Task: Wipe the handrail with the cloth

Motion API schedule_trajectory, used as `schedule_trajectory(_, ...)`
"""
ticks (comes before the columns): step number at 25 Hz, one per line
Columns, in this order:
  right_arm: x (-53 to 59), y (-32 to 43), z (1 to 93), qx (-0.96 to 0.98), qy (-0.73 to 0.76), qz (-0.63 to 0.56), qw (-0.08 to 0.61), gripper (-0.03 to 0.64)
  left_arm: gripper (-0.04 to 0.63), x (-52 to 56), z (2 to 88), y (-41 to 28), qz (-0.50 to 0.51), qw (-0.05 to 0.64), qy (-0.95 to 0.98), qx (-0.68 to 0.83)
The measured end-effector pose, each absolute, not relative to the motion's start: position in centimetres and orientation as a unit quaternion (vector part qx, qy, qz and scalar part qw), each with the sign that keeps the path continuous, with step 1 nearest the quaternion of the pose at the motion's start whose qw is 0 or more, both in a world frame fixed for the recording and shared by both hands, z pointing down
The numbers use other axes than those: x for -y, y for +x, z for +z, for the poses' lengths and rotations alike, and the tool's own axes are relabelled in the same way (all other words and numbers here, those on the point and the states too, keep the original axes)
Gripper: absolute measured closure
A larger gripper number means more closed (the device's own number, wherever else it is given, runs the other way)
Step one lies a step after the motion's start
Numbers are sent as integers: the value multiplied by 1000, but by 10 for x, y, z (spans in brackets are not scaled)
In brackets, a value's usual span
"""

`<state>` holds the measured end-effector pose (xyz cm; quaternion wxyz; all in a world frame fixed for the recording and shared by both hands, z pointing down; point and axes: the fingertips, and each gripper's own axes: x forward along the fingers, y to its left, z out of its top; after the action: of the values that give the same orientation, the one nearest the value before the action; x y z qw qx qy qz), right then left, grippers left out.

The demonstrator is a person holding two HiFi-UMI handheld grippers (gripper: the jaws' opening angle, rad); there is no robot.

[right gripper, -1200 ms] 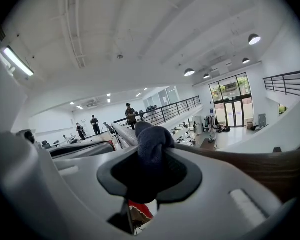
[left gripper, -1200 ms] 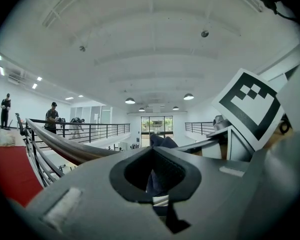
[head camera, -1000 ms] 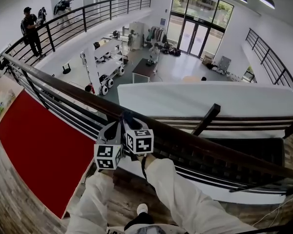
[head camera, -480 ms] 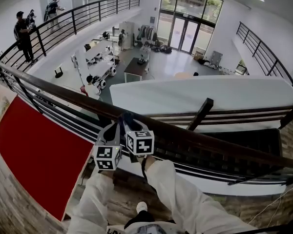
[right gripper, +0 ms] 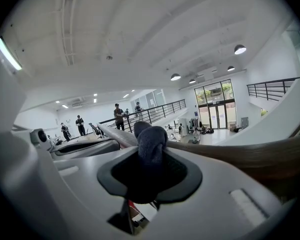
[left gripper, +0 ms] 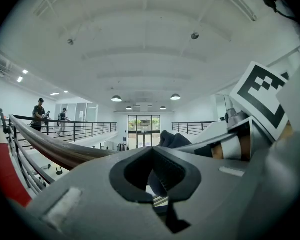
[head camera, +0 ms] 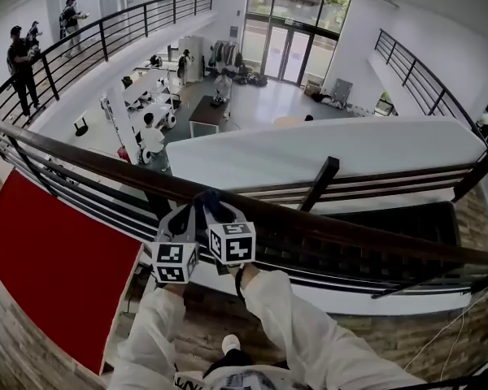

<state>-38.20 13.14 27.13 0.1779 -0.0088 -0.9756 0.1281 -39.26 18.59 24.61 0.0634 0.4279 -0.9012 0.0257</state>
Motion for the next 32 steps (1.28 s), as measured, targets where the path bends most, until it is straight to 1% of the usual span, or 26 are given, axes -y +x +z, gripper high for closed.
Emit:
schedule_trajectory(9, -95, -343, 277, 977, 14, 129, 170, 517, 598, -145, 255, -363, 36, 67, 460, 885)
schedule_trajectory(24, -2, -244, 288, 979, 45, 110, 163, 517, 598, -49, 262, -265, 48, 66, 503, 860)
schedule_trajectory(32, 38, -209, 280, 980, 67, 102, 156, 517, 598, -3, 255, -232, 47, 69, 527, 846)
